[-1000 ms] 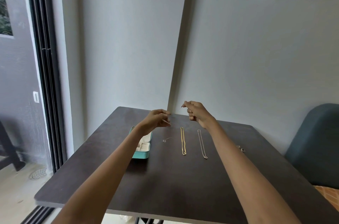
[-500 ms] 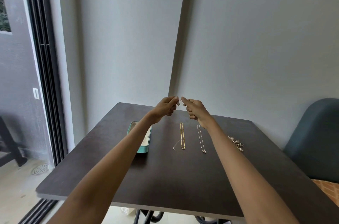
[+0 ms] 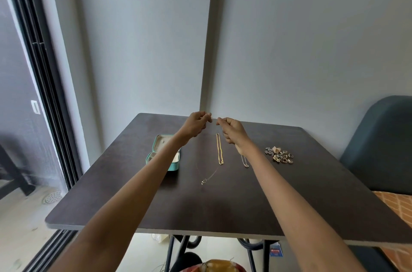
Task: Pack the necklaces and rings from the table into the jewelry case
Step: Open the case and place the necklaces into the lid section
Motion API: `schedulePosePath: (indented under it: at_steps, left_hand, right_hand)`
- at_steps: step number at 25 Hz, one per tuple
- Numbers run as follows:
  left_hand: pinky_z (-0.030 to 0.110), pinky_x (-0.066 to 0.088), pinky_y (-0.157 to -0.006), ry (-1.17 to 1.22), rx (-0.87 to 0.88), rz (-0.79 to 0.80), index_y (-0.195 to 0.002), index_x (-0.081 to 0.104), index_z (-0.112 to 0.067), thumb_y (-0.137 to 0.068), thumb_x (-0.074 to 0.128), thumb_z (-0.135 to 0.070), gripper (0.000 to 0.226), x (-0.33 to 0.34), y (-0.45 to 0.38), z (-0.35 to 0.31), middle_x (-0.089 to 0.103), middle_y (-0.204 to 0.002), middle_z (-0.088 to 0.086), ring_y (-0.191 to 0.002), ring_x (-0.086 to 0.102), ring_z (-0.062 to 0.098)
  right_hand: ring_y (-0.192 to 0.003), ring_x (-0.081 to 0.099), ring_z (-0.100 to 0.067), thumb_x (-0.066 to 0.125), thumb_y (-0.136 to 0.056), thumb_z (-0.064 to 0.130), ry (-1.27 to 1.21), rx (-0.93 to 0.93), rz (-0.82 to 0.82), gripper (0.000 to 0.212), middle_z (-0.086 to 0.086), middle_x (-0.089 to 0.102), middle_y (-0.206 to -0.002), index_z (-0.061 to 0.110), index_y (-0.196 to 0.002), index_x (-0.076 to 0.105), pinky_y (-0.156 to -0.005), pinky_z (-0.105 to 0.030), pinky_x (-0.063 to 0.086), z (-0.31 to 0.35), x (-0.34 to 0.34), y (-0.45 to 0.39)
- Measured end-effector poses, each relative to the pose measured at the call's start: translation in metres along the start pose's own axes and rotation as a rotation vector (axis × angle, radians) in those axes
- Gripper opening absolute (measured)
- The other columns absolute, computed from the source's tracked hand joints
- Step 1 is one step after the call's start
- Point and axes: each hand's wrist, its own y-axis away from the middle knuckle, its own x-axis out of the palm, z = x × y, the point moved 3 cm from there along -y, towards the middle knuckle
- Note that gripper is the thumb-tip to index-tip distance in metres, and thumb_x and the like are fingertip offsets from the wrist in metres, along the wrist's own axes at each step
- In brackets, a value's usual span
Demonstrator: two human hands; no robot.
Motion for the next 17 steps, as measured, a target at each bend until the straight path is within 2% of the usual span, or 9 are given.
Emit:
schedulePosePath:
  at_steps: [5,9,12,14,17]
  left_hand:
    - [0.017,0.027,-0.037,-0.187,-0.144,-0.042,-0.086,0.057,-0.010,-0.099,0.043,-0.032,0.029,0.006,-0.026,0.045,0.044,-0.061,0.000,-0.046,0.035,0.011]
    - [0.023,0.038,-0.042,-0.319,-0.216,-0.015,-0.092,0.052,-0.008,-0.098,0.046,-0.027,0.020,0.008,-0.063,0.075,0.053,-0.067,0.004,-0.050,0.045,0.015]
    - [0.030,0.051,-0.054,-0.418,-0.267,0.029,-0.091,0.053,-0.005,-0.097,0.047,-0.021,0.018,0.010,-0.098,0.098,0.059,-0.071,0.010,-0.052,0.056,0.023]
    - [0.035,0.056,-0.067,-0.507,-0.312,0.073,-0.093,0.059,-0.002,-0.096,0.048,-0.020,0.021,0.011,-0.120,0.114,0.066,-0.079,0.016,-0.070,0.067,0.034]
    - [0.037,0.054,-0.082,-0.627,-0.322,0.112,-0.101,0.063,0.002,-0.094,0.053,-0.021,0.026,0.011,-0.145,0.137,0.069,-0.098,0.021,-0.093,0.067,0.034]
  right_hand:
    - [-0.046,0.026,-0.008,0.049,-0.095,0.022,0.071,0.108,-0.076,0.019,0.005,0.028,-0.055,0.015,-0.080,0.060,-0.039,-0.016,0.023,-0.040,0.011,-0.033]
    - [-0.047,0.035,-0.011,0.051,-0.093,0.020,0.135,0.191,-0.124,0.017,0.002,0.040,-0.055,0.012,-0.083,0.062,-0.042,-0.021,0.033,-0.071,0.020,-0.079]
    - [-0.045,0.046,-0.014,0.051,-0.094,0.016,0.162,0.281,-0.109,0.022,-0.004,0.051,-0.058,0.010,-0.074,0.058,-0.040,-0.024,0.044,-0.102,0.029,-0.118]
    - [-0.045,0.051,-0.016,0.050,-0.095,0.014,0.175,0.334,-0.080,0.027,-0.008,0.055,-0.059,0.010,-0.070,0.055,-0.043,-0.025,0.049,-0.122,0.034,-0.142]
    - [-0.053,0.054,-0.016,0.051,-0.095,0.016,0.360,0.290,-0.060,0.025,-0.010,0.062,-0.064,0.002,-0.078,0.064,-0.059,-0.031,0.051,-0.136,0.037,-0.168]
